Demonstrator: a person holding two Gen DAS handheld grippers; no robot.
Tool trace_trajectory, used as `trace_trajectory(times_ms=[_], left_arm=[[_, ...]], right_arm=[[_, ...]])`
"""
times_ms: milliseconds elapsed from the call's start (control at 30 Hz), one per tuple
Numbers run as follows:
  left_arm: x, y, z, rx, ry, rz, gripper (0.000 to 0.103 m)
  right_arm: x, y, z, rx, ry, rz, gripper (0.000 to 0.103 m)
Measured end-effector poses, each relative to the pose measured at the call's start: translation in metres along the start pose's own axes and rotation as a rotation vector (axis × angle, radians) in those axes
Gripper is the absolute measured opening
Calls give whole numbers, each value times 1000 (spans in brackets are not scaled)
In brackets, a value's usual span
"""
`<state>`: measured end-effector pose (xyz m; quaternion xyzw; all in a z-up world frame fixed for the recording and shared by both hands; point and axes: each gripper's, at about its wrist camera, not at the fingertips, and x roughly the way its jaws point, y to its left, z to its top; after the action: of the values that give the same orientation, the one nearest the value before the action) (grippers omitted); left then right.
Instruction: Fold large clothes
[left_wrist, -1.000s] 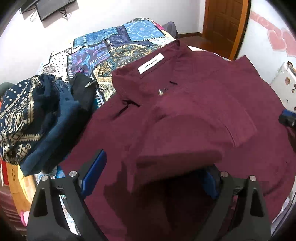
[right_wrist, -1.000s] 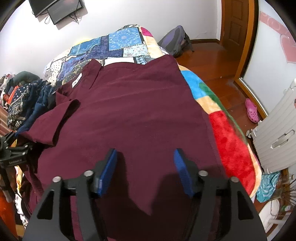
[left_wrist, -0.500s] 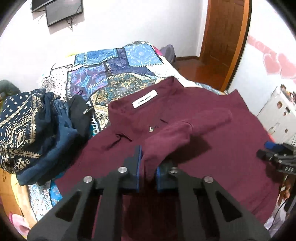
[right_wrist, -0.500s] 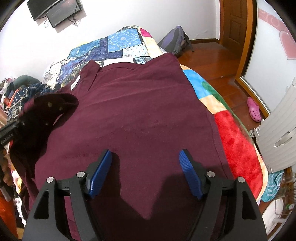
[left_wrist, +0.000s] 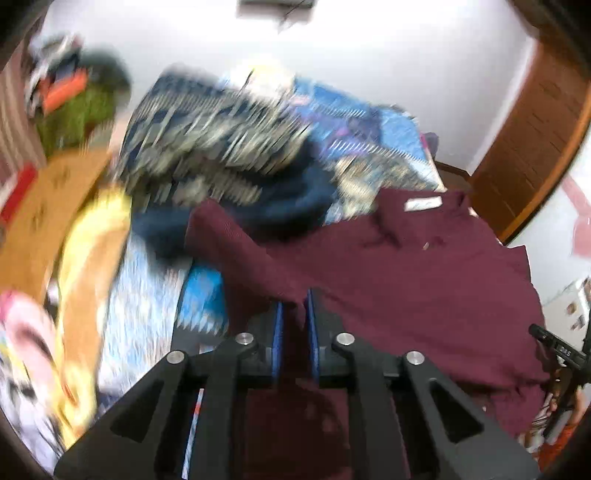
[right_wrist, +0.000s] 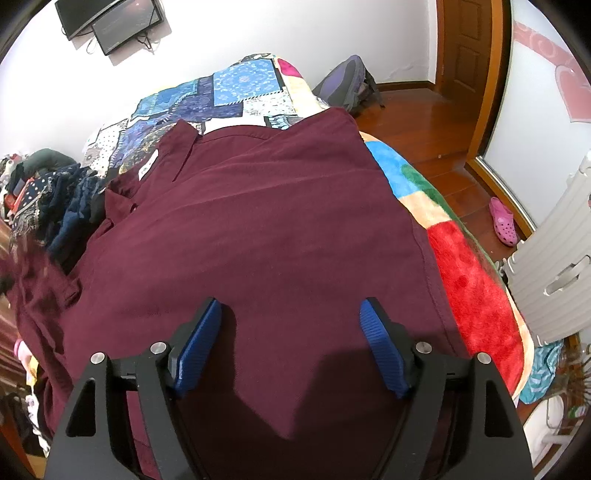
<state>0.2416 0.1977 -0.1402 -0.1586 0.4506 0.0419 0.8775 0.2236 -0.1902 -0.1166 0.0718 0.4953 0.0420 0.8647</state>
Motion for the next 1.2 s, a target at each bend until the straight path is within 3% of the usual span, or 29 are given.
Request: trace_trajectory(times_ms=[200,433,567,667,700,967,1200], left_arm=[[37,49,-49,-213,188,-139,13],[36,61,-77,-277,243,-206,15],[17,62,-79,-253,229,-184,18],[-3,63,-74,-216,162,-66,55],[-13,63,-73,-203,123,-26,61],[-46,66,-41,-141,15,59,63],[-13,63,-6,-95,21,57,64]], right_arm=[[-1,2,-1,9,7,-17,75],[-4,4,-2,11,10,-30,75],[-4,5,-2,12,12,-34,75],[-5,5,-2,9,14,-35,75],[-6,5,-2,9,15,-34,75],[-20,4,10,-23,-31,-47,75],[-35,-3,40,-79,-101,-54,75]])
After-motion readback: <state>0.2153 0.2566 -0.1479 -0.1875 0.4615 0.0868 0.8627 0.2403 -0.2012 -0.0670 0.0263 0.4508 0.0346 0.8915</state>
